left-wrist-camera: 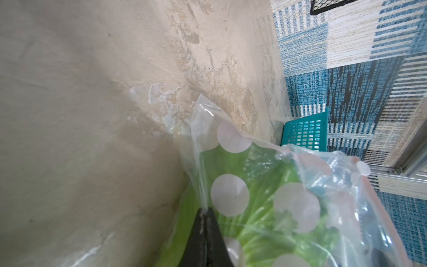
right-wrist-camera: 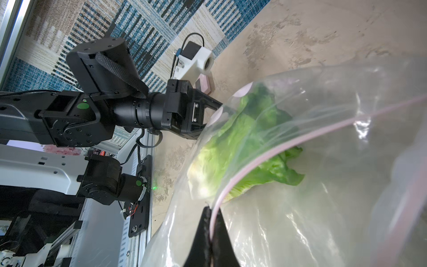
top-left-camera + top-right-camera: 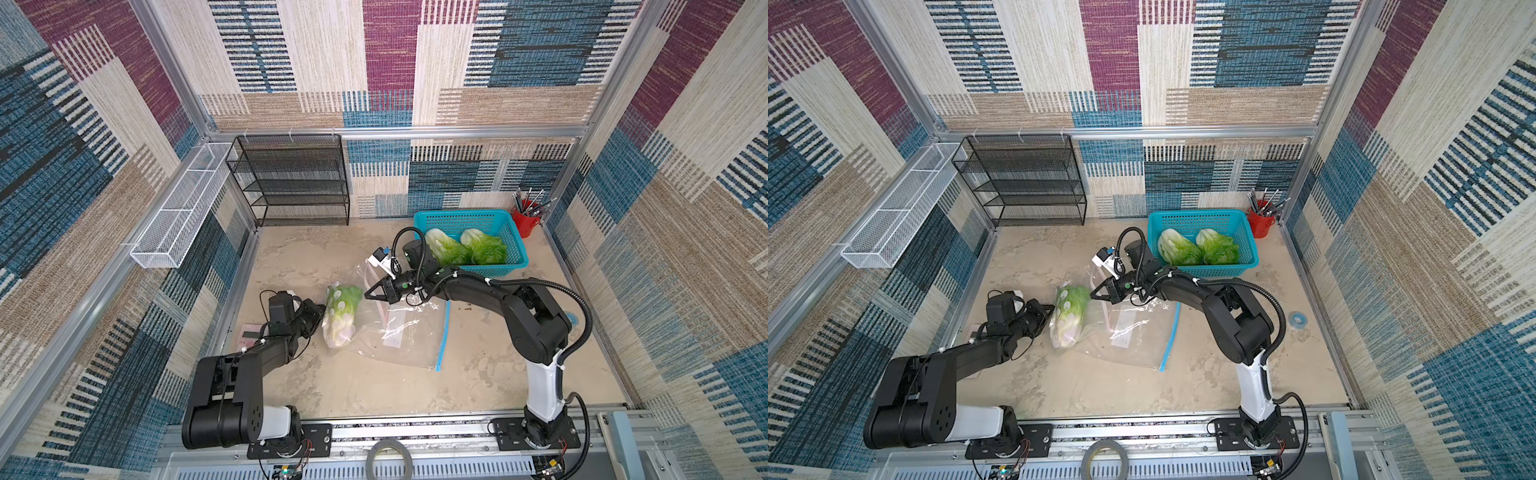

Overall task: Open the zip-top bag and take out the chinese cabbages
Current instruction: Adjust the zipper food storage bag in the zipper food storage bag.

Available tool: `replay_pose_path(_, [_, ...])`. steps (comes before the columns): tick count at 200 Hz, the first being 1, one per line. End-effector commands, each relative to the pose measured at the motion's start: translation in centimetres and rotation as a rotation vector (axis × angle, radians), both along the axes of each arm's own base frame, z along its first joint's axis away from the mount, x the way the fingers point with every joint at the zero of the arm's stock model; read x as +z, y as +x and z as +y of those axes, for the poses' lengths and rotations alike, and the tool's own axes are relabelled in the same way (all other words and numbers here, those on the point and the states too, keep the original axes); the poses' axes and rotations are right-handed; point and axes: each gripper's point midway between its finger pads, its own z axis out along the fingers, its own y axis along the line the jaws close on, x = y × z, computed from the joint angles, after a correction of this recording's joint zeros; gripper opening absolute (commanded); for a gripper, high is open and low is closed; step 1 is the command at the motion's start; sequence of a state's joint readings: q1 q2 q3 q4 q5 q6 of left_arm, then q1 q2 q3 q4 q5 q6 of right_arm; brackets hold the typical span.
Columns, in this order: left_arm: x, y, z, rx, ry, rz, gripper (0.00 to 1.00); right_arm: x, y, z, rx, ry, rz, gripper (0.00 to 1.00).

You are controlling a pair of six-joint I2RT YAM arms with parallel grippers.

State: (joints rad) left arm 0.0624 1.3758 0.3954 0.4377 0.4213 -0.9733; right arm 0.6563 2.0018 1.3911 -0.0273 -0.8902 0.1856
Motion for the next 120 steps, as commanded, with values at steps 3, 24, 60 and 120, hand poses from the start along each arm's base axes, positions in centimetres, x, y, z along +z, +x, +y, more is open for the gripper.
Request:
replay_pose_path(3, [2.1,0.3,-0.2,-0.009,-0.007,-0.049,0.0,0.4,-0.1,0.2,0.013,0.021,-0.007,0.0])
replay_pose_path(24, [3.6,-0.2,0.1,-0.004,0.026,-0.057,0.0,0.4,-0.1,0.2,0.01,0.02,-0.009,0.0])
replay_pose_path(60, [6.2,-1.6,0.6,-0.008,0.097,-0.053,0.0,0.9,-0.2,0.1,-0.003,0.032,-0.019,0.0])
replay_pose_path(120, [9.3,-3.6,0.8,-0.048,0.186,-0.038,0.0,0.6,-1.2,-1.0,-0.032,0.046,-0.002,0.0])
